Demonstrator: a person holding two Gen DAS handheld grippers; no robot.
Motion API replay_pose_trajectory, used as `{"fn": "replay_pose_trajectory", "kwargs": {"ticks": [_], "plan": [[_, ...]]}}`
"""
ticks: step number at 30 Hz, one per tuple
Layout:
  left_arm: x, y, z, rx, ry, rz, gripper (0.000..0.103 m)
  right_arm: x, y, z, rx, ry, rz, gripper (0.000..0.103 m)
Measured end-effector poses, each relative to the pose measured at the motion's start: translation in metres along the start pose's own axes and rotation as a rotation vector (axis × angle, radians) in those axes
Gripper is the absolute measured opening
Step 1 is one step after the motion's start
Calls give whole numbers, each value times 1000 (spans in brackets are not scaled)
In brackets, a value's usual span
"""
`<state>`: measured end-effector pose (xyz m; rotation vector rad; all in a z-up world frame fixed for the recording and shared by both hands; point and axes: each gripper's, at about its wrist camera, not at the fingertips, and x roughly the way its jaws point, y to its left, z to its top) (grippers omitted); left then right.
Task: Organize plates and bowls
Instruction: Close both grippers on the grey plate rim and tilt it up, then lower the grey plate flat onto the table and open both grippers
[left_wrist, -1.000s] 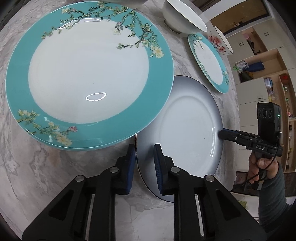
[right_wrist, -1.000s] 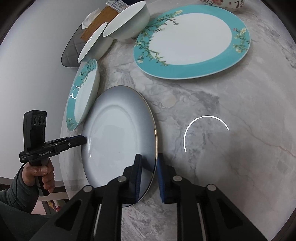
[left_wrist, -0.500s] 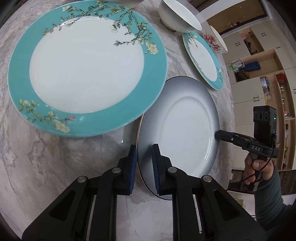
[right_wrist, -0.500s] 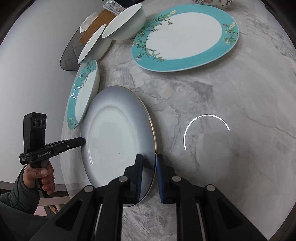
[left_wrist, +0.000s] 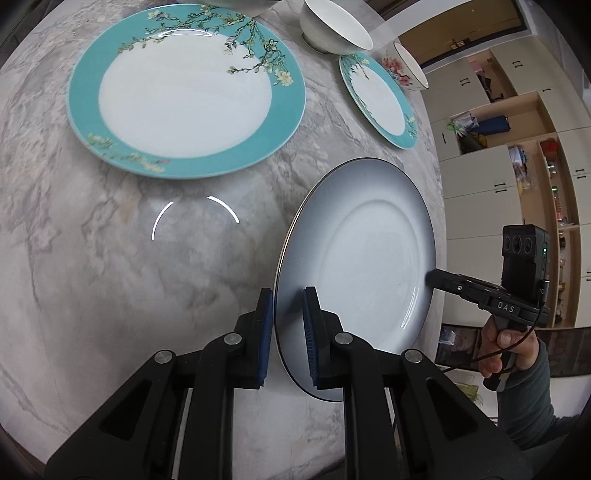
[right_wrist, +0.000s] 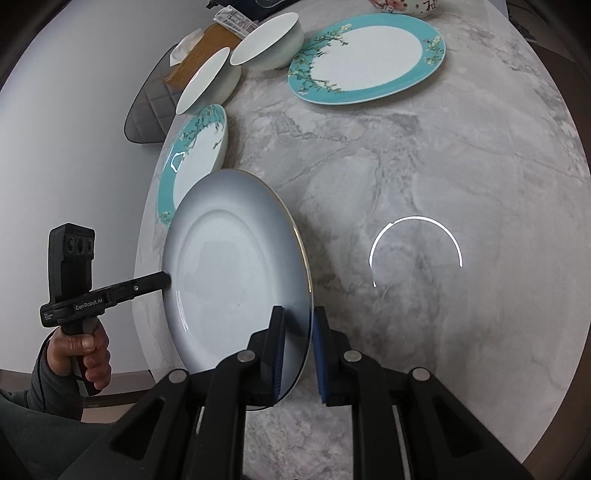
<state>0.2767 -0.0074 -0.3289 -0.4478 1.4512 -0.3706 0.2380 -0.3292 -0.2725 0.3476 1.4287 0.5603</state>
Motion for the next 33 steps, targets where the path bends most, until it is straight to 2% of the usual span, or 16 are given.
{"fn": "replay_pose_trajectory", "kwargs": {"ticks": [5, 11, 27, 33], "plan": [[-18, 16, -29, 6, 19, -1, 14, 4, 21, -32, 33, 6, 4, 17], [-23, 45, -52, 9, 31, 21, 14, 28, 35, -58, 70, 21, -5, 16], [8, 66, -56, 40, 78, 61, 15, 72, 30, -67, 131, 35, -60, 18], [11, 69, -57, 27, 64, 39, 15, 72, 33, -71, 125, 19, -64, 21]]}}
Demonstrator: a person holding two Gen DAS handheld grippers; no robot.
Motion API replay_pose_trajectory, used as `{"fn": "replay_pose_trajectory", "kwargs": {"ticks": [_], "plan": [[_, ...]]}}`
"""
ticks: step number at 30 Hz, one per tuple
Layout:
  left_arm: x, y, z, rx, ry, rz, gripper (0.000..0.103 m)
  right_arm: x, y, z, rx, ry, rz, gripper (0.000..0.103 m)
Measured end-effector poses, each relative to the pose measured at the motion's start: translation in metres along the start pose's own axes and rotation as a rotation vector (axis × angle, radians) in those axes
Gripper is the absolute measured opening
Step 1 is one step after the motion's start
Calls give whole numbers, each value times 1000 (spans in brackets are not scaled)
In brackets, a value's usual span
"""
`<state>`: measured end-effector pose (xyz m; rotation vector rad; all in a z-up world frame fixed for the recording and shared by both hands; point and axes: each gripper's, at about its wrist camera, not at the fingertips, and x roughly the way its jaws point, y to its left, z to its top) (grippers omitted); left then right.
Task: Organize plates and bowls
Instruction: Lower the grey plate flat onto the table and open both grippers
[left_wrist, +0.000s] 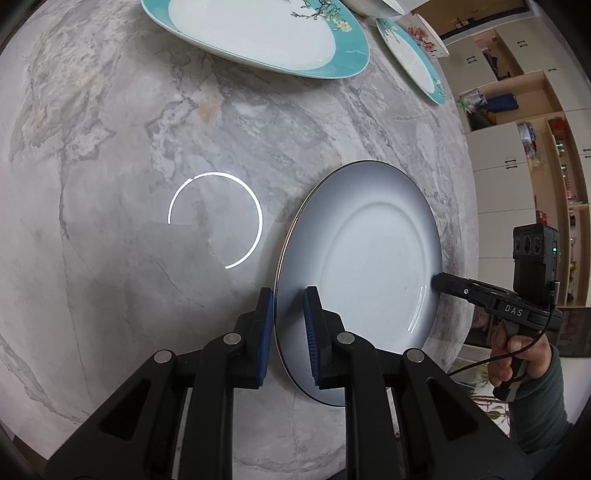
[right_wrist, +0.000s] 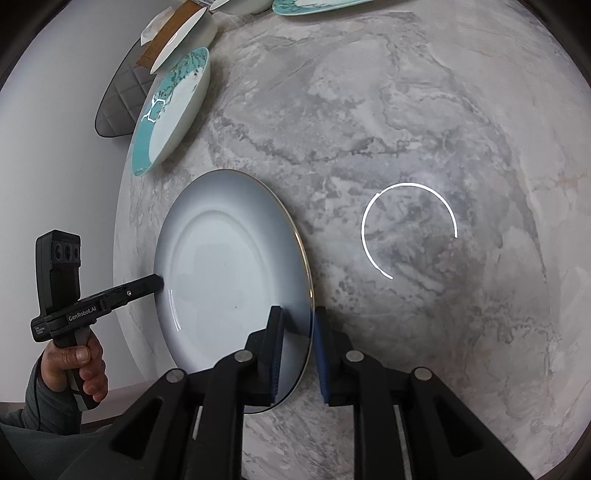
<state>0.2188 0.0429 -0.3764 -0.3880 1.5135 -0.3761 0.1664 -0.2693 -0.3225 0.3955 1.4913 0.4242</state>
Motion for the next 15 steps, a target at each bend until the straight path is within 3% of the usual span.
{"fn": "replay_pose_trajectory", "kwargs": {"ticks": [1, 2, 3, 4, 5, 6, 7, 9, 11, 13, 15], "plan": [[1, 0, -1, -5, -3, -6, 15, 0, 2, 0, -2, -4, -5, 21], [0, 1, -1, -16, -6, -12, 16, -1, 2, -1, -6, -11, -9, 29], [-2, 3, -2, -30, -13, -21, 16, -3, 3, -1, -5, -19, -8, 48], [-6, 4, -4, -44, -25, -31, 23, -6, 2, -1, 2, -34, -4, 57], [-11, 6, -5, -53, -40, -39, 30, -12, 1, -2, 12, -58, -3, 69], [-17, 8, -7, -63, -60, -43, 54, -18, 0, -3, 18, -81, 1, 71], [-26, 10, -10, -78, -89, -44, 69, -26, 0, -4, 26, -106, -1, 72], [-42, 15, -13, -103, -150, -63, 76, -41, -3, -8, 46, -156, -18, 92], [-57, 19, -15, -123, -175, -95, 86, -61, -7, -13, 84, -243, -23, 103], [-69, 22, -15, -138, -202, -133, 103, -77, -9, -17, 115, -319, 12, 103], [-85, 20, -15, -123, -276, -151, 103, -91, -9, -17, 148, -377, 84, 103]]}}
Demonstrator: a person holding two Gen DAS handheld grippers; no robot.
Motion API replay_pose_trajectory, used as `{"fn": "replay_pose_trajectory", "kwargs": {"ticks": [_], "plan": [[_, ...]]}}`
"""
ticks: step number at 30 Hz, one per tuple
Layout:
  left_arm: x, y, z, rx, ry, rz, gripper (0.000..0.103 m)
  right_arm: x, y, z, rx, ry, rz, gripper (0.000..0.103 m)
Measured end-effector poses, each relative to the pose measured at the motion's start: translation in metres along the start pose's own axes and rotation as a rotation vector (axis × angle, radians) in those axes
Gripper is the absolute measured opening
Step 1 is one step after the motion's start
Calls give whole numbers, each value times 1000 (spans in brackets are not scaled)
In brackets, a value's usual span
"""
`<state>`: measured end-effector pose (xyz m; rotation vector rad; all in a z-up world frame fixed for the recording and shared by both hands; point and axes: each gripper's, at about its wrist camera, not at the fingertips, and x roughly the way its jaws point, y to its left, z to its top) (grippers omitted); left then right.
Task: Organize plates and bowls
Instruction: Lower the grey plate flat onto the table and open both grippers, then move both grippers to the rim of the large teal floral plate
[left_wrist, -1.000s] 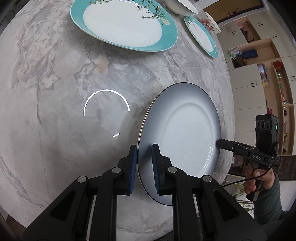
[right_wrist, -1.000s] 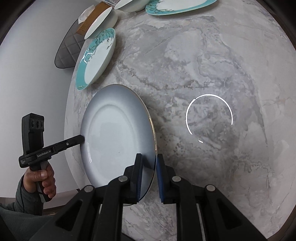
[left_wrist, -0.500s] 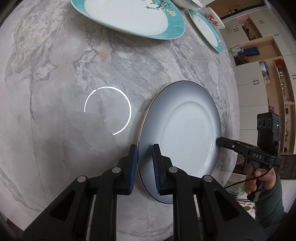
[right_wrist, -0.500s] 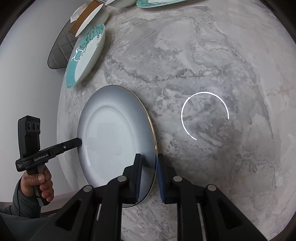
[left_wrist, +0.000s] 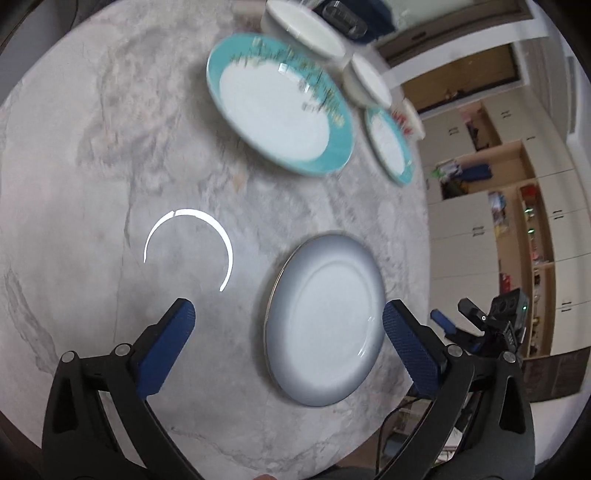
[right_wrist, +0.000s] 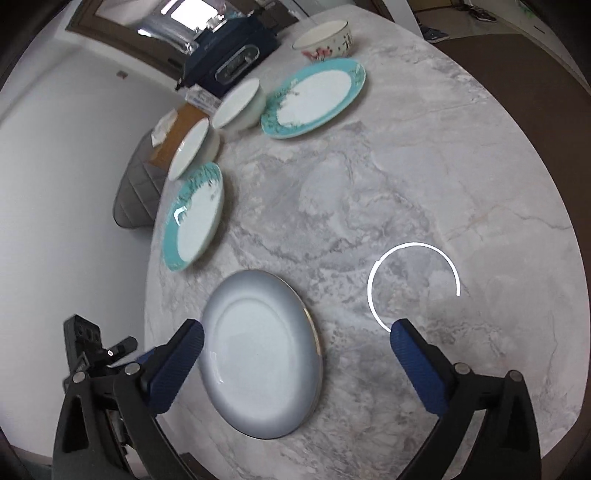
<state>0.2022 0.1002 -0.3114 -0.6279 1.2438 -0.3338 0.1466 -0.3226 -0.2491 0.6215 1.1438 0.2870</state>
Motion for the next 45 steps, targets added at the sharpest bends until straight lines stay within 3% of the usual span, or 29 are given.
{"fn": "replay_pose_trajectory", "kwargs": {"ticks": [3, 9, 12, 14, 18, 22, 25, 31, 40, 45], "plan": [[-21, -17, 5, 73, -104, -13, 103, -13, 11, 5, 32, -66, 68, 103], [-25, -54, 27, 83, -117, -98, 103, -23, 39, 20, -14, -96, 39, 103], [-8, -81, 45, 117, -80, -67, 103, -27, 28, 42, 1, -60, 18, 103], [4, -100, 57, 155, -93, -3, 103, -27, 15, 61, 37, -47, 7, 103], [40, -137, 89, 166, -124, 128, 102, -23, -10, 109, 31, -63, -29, 103], [89, -166, 130, 151, -131, 138, 102, -4, -31, 167, -27, -31, -63, 103], [131, -188, 163, 170, -126, 193, 102, 14, -43, 211, -75, -9, -53, 102], [206, -216, 209, 213, -88, 223, 102, 57, -64, 280, -171, 33, -10, 93], [276, -211, 233, 213, -9, 243, 102, 95, -88, 321, -226, 75, 61, 86], [301, -196, 244, 159, 28, 207, 101, 108, -95, 327, -243, 108, 75, 81]]}}
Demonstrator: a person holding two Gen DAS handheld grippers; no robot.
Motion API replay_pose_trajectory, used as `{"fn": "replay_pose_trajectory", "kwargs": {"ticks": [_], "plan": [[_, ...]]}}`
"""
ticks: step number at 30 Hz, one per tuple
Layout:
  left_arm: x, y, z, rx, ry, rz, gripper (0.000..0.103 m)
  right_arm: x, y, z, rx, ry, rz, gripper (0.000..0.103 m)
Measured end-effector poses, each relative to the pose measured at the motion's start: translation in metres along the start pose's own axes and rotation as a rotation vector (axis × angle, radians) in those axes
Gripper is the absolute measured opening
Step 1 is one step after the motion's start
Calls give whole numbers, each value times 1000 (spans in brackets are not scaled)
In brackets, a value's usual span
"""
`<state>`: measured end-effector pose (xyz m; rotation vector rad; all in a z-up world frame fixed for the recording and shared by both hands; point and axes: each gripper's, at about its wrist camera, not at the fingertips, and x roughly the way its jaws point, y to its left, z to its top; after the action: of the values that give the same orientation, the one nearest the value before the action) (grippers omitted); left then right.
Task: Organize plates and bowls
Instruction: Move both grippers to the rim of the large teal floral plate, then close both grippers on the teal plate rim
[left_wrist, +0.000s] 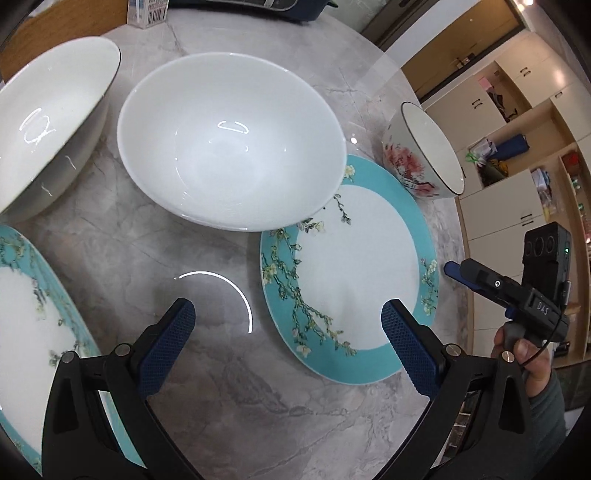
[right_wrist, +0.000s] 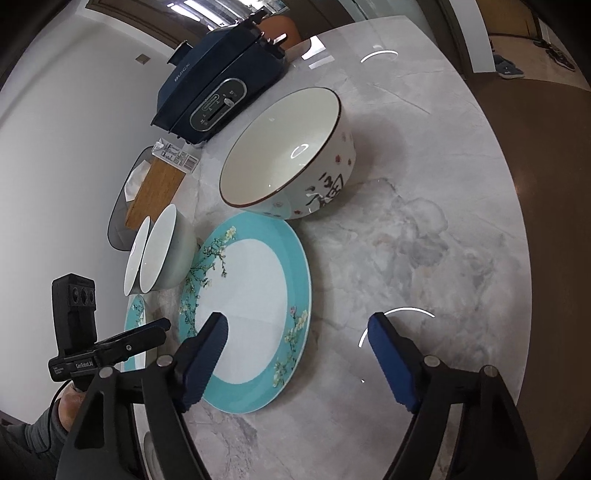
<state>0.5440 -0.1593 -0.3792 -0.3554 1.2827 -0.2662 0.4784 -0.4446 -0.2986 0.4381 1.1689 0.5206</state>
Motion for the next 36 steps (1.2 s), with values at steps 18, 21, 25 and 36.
{"fn": "replay_pose_trajectory", "kwargs": {"ticks": [18, 21, 25, 36], "plan": [[-8, 0, 9, 50, -14, 38, 63, 9, -1, 13, -39, -1, 41, 81], [-18, 0, 6, 48, -15, 11, 64, 9, -2, 13, -35, -2, 42, 81], [-15, -9, 4, 74, 2, -20, 64, 11, -1, 11, -46, 9, 56, 81], [-2, -6, 8, 61, 54, -74, 63, 10, -6, 9, -70, 25, 113, 78]]}}
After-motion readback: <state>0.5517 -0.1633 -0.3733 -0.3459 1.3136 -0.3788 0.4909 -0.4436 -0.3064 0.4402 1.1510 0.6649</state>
